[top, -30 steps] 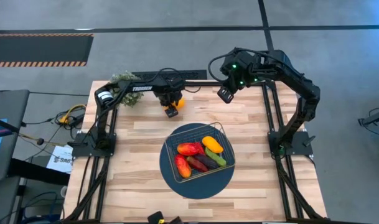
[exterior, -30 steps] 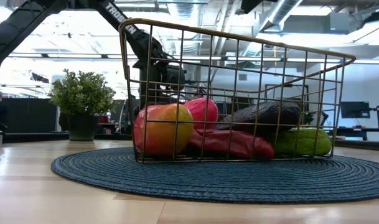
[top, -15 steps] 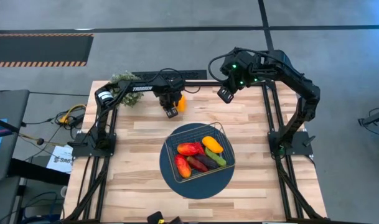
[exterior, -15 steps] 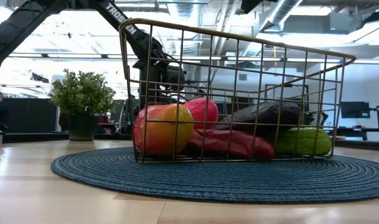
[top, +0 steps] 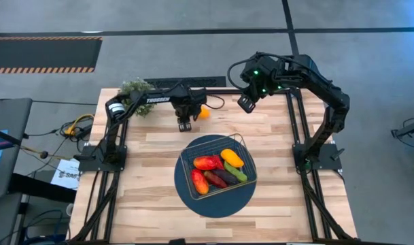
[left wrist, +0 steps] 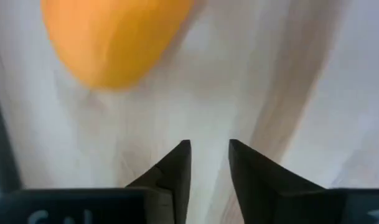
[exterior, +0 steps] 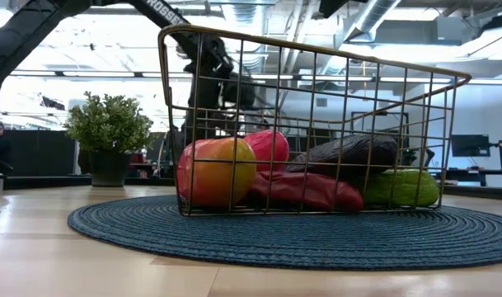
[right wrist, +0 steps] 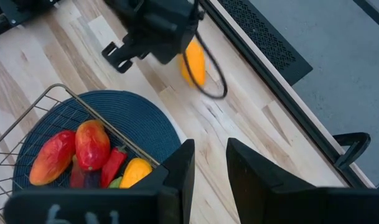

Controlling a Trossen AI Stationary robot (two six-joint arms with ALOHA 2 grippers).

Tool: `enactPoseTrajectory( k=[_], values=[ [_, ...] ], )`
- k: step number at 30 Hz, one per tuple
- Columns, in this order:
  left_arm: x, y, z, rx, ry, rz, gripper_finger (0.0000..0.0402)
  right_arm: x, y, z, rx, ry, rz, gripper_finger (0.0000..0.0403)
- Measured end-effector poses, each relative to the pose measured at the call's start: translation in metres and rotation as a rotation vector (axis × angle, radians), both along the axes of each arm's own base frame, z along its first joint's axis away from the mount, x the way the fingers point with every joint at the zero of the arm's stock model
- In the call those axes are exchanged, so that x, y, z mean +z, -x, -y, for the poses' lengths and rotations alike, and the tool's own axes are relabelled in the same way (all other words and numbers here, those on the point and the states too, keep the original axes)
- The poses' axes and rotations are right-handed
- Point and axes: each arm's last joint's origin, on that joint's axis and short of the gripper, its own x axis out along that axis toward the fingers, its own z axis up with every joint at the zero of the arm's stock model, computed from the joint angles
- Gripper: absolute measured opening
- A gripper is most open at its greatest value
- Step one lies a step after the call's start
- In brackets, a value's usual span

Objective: Build produce basket
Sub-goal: Put the yellow mango into the gold wire basket

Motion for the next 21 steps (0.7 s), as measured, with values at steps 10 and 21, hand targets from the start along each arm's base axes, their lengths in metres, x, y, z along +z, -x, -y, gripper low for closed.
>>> enactPoseTrajectory(
  k=[10,21],
  values=[
    [0.047,-0.043,0.038,-0.288,-0.055,0.156,0.0124,0.000,-0.001,-0.002,0.019,-0.018,0.003,0.0114],
    [0.061,-0.050,0.042,-0.200,-0.092,0.213,0.0122,0.000,-0.002,-0.008,0.088,0.004,-0.012,0.0114]
  ],
)
